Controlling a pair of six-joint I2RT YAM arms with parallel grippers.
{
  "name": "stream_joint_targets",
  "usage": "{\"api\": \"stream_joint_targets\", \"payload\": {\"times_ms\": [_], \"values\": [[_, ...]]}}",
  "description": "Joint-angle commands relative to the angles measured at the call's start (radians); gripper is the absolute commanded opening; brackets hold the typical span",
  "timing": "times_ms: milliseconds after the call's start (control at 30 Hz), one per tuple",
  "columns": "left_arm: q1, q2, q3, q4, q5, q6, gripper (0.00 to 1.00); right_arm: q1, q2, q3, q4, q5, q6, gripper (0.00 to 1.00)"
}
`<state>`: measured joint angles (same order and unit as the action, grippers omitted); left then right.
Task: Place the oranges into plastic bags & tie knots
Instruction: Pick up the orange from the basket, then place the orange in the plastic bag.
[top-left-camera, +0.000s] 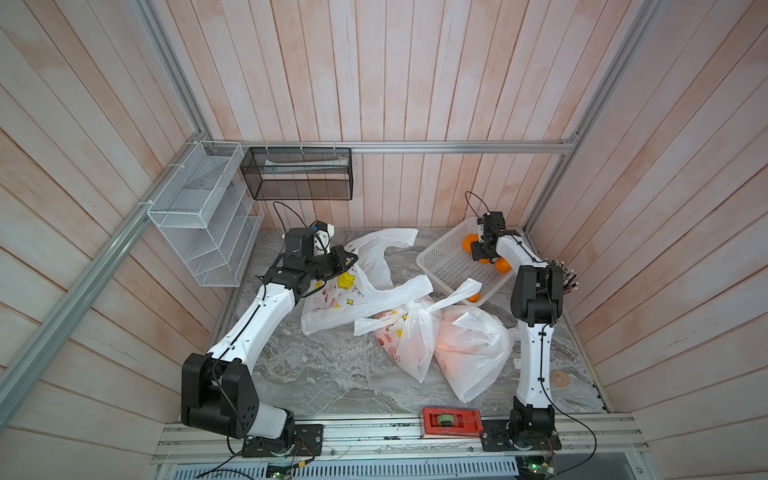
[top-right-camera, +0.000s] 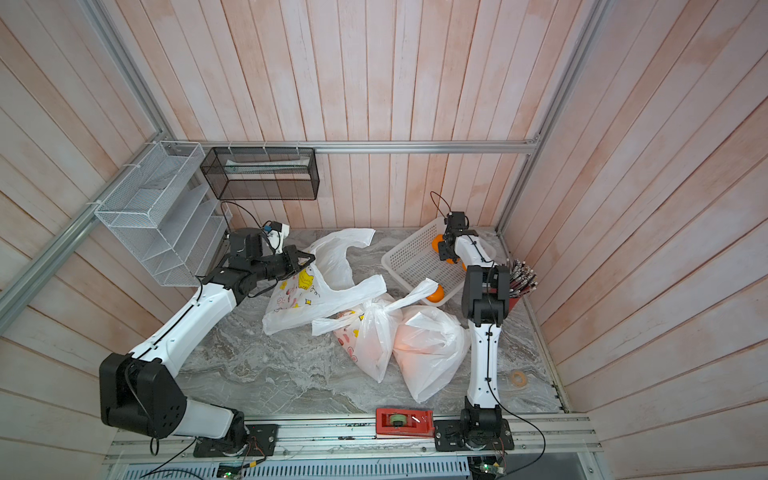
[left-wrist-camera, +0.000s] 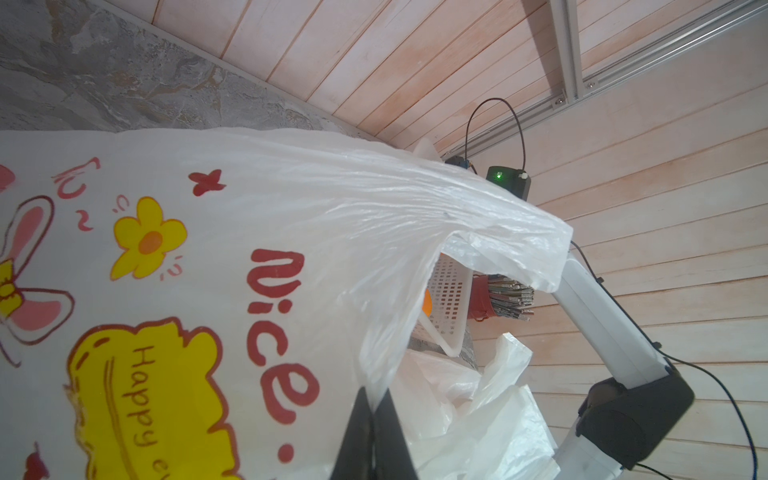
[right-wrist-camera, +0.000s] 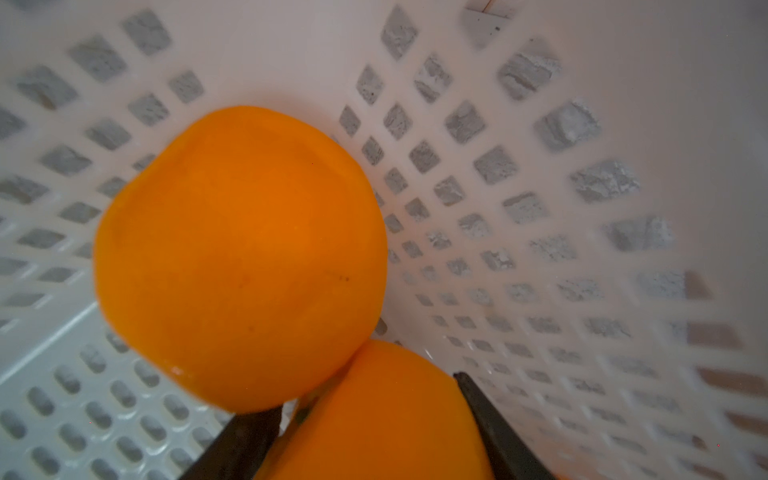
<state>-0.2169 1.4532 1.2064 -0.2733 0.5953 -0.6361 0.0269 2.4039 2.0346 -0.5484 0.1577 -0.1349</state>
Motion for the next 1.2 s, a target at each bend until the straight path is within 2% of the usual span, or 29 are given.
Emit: {"api": "stream_joint_targets", "payload": {"times_ms": [0,100,267,367,533,633,700,867,1000,1167], "values": [[0.002,-0.006,0.005,0.008,0.013,0.007,0.0,-0.004,-0.102,-0.062,0.006,-0.016,0.017,0.57],[0.001,-0.017,-0.01,0.021,0.028,0.003,0.0,-0.005,-0.216,-0.162,0.046,-0.038,0.049,0.56],[0.001,-0.027,-0.03,0.044,0.061,-0.005,0.0,-0.005,-0.488,-0.42,0.167,-0.115,0.145,0.55],[0.001,-0.03,-0.043,0.071,0.093,-0.02,0.0,-0.005,-0.664,-0.572,0.227,-0.236,0.234,0.54],[0.002,-0.038,-0.054,0.107,0.132,-0.037,0.0,0.008,-0.933,-0.783,0.346,-0.532,0.434,0.54],[0.001,-0.044,-0.057,0.119,0.141,-0.043,0.0,0.048,-1.06,-0.885,0.435,-0.648,0.548,0.54],[0.002,-0.049,-0.06,0.129,0.147,-0.052,0.0,0.09,-1.122,-0.953,0.503,-0.683,0.614,0.54],[0.002,-0.06,-0.071,0.17,0.185,-0.08,0.0,0.243,-1.156,-1.014,0.633,-0.693,0.725,0.54],[0.0,-0.067,-0.082,0.202,0.208,-0.107,0.0,0.386,-1.081,-0.994,0.742,-0.679,0.781,0.54],[-0.001,-0.082,-0.089,0.204,0.21,-0.112,0.0,0.494,-0.956,-0.933,0.832,-0.704,0.831,0.54]]}}
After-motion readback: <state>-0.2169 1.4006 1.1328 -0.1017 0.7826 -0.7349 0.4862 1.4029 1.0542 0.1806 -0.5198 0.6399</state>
